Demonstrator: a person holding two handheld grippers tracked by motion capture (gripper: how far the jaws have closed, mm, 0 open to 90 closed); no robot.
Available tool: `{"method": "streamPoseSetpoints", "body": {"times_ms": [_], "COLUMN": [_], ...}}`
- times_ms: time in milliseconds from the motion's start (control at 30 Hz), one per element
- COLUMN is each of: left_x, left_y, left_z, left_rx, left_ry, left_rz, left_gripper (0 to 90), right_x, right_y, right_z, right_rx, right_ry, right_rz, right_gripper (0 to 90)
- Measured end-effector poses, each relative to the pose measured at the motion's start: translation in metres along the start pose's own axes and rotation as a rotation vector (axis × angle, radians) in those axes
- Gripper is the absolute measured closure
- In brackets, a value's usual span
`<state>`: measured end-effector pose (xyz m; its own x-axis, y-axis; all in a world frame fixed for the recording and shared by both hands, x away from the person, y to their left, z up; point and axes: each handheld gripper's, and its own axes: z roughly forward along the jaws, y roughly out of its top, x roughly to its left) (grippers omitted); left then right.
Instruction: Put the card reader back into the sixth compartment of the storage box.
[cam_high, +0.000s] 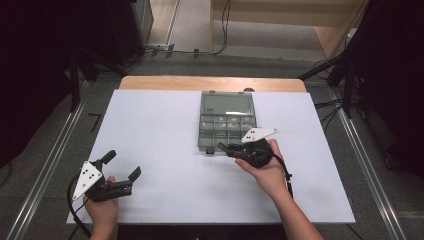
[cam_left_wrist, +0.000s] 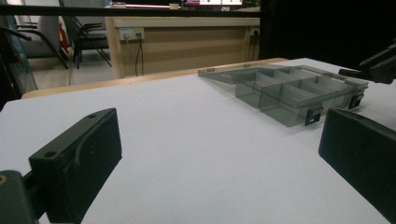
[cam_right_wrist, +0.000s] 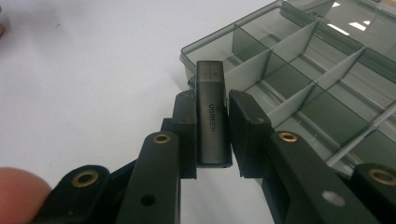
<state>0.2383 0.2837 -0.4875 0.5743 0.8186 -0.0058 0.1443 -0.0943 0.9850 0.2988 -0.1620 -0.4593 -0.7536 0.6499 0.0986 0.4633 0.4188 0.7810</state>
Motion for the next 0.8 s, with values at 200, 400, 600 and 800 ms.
{"method": "streamPoseSetpoints", "body": {"times_ms": [200,400,600,800], "left_x": [0.0,0.0,0.0,0.0], "left_y": [0.0,0.0,0.0,0.0], "left_z": [0.0,0.0,0.0,0.0], "left_rx": [0.0,-0.001,-0.001,-0.001], "left_ry": [0.0,-0.002,-0.002,-0.003], "left_rz": [0.0,0.0,-0.001,-0.001], "left_gripper": [0.0,0.0,0.0,0.0], "right_x": [-0.005,-0.007,-0.011,-0.016], "right_y": [0.002,0.004,0.009,0.016], "right_z": [0.004,0.009,0.014,0.022], "right_rx": [0.002,0.004,0.006,0.005], "right_ry": [-0.018,-0.042,-0.066,-0.089], "right_rz": [0.012,0.031,0.05,0.074], "right_gripper": [71.1,71.1,71.1,71.0]}}
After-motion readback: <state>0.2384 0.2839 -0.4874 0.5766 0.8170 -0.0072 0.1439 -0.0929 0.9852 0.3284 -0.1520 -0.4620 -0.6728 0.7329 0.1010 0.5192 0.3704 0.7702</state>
